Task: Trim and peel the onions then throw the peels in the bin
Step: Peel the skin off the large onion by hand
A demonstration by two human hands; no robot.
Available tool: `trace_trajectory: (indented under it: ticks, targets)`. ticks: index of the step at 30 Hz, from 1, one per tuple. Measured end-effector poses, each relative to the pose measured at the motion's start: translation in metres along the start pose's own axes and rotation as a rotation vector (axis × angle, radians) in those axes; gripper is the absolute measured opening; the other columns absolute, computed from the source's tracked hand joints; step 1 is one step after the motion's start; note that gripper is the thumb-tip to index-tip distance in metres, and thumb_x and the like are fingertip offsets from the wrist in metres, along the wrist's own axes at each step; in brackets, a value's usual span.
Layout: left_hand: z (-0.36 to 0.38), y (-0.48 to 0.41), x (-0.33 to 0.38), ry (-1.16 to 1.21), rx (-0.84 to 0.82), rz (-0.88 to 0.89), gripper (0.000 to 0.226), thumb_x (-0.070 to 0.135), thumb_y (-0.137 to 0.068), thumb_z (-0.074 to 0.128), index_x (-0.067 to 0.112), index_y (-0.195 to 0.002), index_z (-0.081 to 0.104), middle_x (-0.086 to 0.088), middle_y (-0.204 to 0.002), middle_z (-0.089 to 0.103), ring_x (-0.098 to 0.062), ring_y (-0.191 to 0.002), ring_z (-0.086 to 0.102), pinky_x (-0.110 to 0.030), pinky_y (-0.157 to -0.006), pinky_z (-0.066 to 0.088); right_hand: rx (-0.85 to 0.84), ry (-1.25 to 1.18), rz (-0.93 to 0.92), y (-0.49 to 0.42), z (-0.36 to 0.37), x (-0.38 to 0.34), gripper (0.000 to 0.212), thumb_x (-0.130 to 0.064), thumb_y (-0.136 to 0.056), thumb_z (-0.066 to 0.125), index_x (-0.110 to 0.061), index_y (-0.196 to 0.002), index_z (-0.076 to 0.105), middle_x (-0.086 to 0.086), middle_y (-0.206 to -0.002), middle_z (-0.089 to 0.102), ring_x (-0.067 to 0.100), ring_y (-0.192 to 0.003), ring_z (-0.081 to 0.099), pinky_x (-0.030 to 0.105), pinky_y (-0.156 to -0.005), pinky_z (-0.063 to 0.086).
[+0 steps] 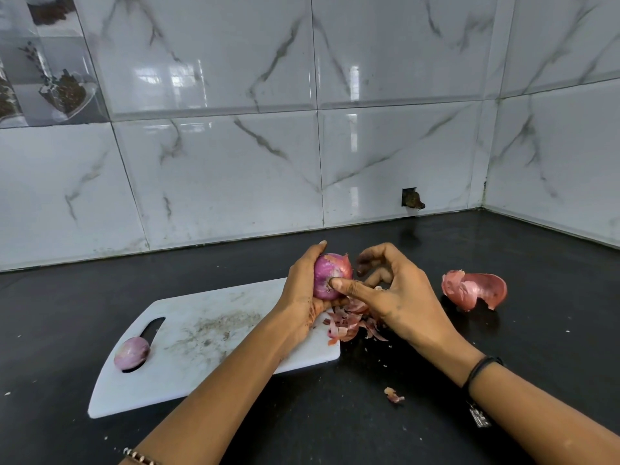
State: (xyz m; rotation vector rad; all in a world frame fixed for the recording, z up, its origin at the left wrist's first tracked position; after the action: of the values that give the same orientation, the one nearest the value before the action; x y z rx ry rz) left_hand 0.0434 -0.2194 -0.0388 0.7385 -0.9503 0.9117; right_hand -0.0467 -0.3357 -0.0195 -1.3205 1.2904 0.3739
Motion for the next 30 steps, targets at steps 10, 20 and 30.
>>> trace_trajectory:
  ticks: [10, 20, 30]
  targets:
    - [-0.0028, -0.0032, 0.0003, -0.07, -0.006, 0.023, 0.044, 0.037, -0.098, 0.061, 0.001, -0.122, 0.063, -0.015, -0.086, 0.069, -0.022, -0.068, 0.068, -0.033, -0.059, 0.06, -0.009, -0.02, -0.133, -0.0028, -0.0004, -0.0011, 0.01, -0.022, -0.098, 0.066, -0.026, -0.106, 0.071, -0.012, -0.106, 0.066, 0.011, -0.086, 0.064, 0.019, -0.08, 0.054]
    - [-0.0035, -0.0042, -0.0007, -0.083, 0.018, 0.017, 0.048, 0.037, -0.098, 0.061, -0.001, -0.127, 0.063, -0.017, -0.092, 0.069, -0.023, -0.069, 0.067, -0.029, -0.048, 0.057, -0.033, -0.05, -0.059, -0.0035, 0.0015, 0.0052, 0.021, -0.03, -0.098, 0.065, -0.026, -0.118, 0.065, -0.008, -0.107, 0.069, 0.012, -0.086, 0.07, 0.026, -0.078, 0.057]
    - [-0.0053, -0.0052, 0.0001, -0.137, 0.032, 0.034, 0.041, 0.04, -0.099, 0.059, 0.002, -0.113, 0.065, -0.02, -0.098, 0.069, -0.025, -0.071, 0.07, -0.036, -0.059, 0.062, -0.002, -0.006, -0.081, -0.0024, -0.0014, 0.0011, 0.006, -0.024, -0.096, 0.069, -0.024, -0.102, 0.069, -0.006, -0.098, 0.071, 0.011, -0.087, 0.068, 0.025, -0.08, 0.057]
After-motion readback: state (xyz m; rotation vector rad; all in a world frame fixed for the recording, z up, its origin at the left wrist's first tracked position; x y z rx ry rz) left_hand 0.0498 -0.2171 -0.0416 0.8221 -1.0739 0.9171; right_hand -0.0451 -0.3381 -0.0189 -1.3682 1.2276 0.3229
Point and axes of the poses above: each hand's wrist, its own y-axis away from the middle knuckle, its own z-axis out of the palm, x = y × z, the point moved 6 cm from there along -y, towards the middle knuckle
